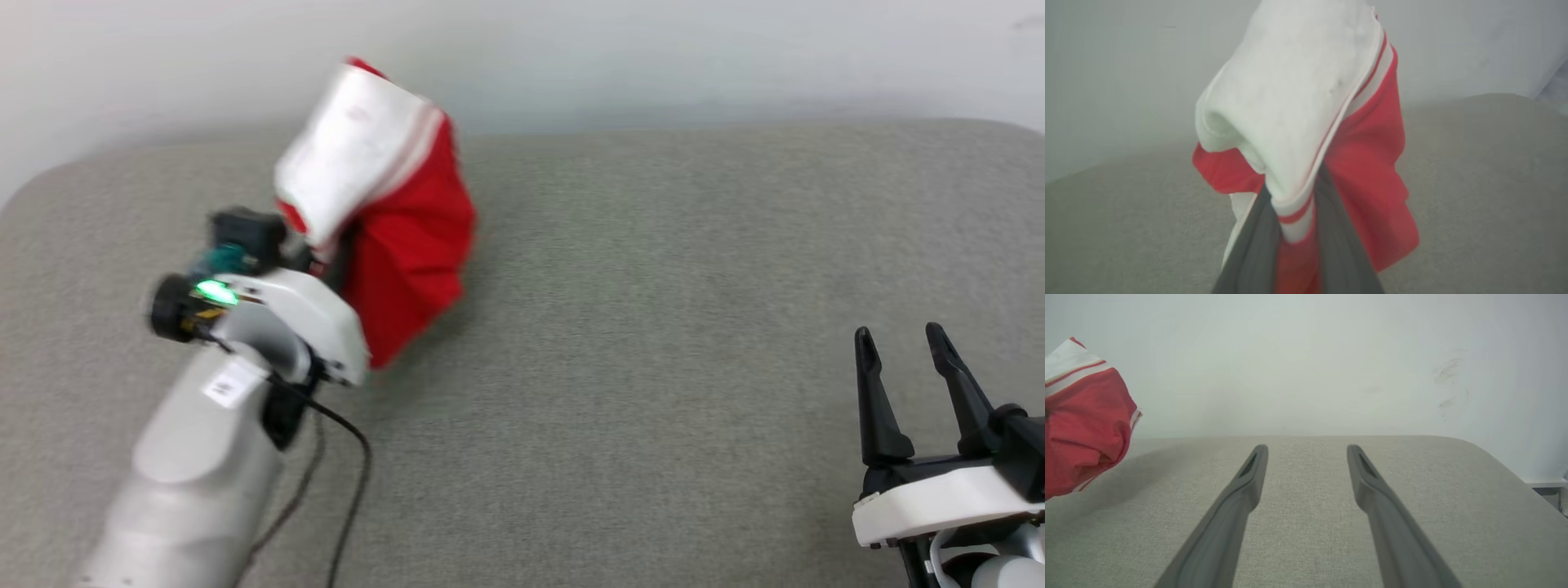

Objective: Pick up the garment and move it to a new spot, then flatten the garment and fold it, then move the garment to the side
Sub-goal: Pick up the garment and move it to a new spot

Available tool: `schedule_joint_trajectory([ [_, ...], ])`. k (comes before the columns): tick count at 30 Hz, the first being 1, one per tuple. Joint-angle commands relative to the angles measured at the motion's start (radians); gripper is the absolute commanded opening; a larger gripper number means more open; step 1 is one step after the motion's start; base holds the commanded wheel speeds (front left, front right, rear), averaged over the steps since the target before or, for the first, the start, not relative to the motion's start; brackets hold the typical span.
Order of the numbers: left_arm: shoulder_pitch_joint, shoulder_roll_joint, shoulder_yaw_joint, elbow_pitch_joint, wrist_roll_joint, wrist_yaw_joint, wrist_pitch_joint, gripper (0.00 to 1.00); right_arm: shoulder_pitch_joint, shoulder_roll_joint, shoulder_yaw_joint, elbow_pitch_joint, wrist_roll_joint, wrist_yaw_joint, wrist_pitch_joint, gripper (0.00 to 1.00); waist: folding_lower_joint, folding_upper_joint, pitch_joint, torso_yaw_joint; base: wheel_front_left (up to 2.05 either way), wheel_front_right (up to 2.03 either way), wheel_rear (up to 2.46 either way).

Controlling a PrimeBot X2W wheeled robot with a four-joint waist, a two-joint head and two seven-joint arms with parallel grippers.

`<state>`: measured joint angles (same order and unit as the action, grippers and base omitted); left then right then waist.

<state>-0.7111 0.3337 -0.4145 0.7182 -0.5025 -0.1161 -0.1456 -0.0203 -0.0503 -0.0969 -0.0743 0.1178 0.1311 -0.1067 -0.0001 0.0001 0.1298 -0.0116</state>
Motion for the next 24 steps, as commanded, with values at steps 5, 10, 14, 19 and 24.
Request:
schedule_joint_trajectory([
  [5, 0.074, -0.086, -0.117, -0.073, 0.003, -0.012, 0.053, 0.0, 0.006, 0.0, 0.008, -0.012, 0.016, -0.001, 0.001, 1.0, 0.0001, -0.0001, 0.024, -0.078, 0.0, 0.0, 0.0],
  [10, 0.139, -0.136, -0.245, -0.124, 0.012, -0.014, 0.1, 0.0, -0.001, 0.0, 0.018, -0.012, 0.028, -0.001, -0.008, 1.0, 0.0001, -0.0001, 0.056, -0.112, 0.0, 0.0, 0.0],
  [14, 0.202, -0.144, -0.36, -0.156, 0.008, -0.015, 0.136, 0.0, -0.012, 0.0, 0.03, -0.015, 0.037, -0.001, -0.02, 1.0, 0.0001, -0.0001, 0.079, -0.126, 0.0, 0.0, 0.0],
  [19, 0.27, -0.132, -0.447, -0.189, -0.014, -0.015, 0.128, 0.0, -0.021, 0.0, 0.034, -0.017, 0.036, -0.001, -0.036, 1.0, 0.0001, -0.0001, 0.094, -0.126, 0.0, 0.0, 0.0],
  [24, 0.279, -0.128, -0.454, -0.235, -0.001, -0.002, 0.013, 1.0, -0.016, 0.0, 0.029, -0.007, 0.005, -0.001, -0.027, 1.0, 0.0001, -0.0001, 0.064, -0.09, 0.0, 0.0, 0.0],
])
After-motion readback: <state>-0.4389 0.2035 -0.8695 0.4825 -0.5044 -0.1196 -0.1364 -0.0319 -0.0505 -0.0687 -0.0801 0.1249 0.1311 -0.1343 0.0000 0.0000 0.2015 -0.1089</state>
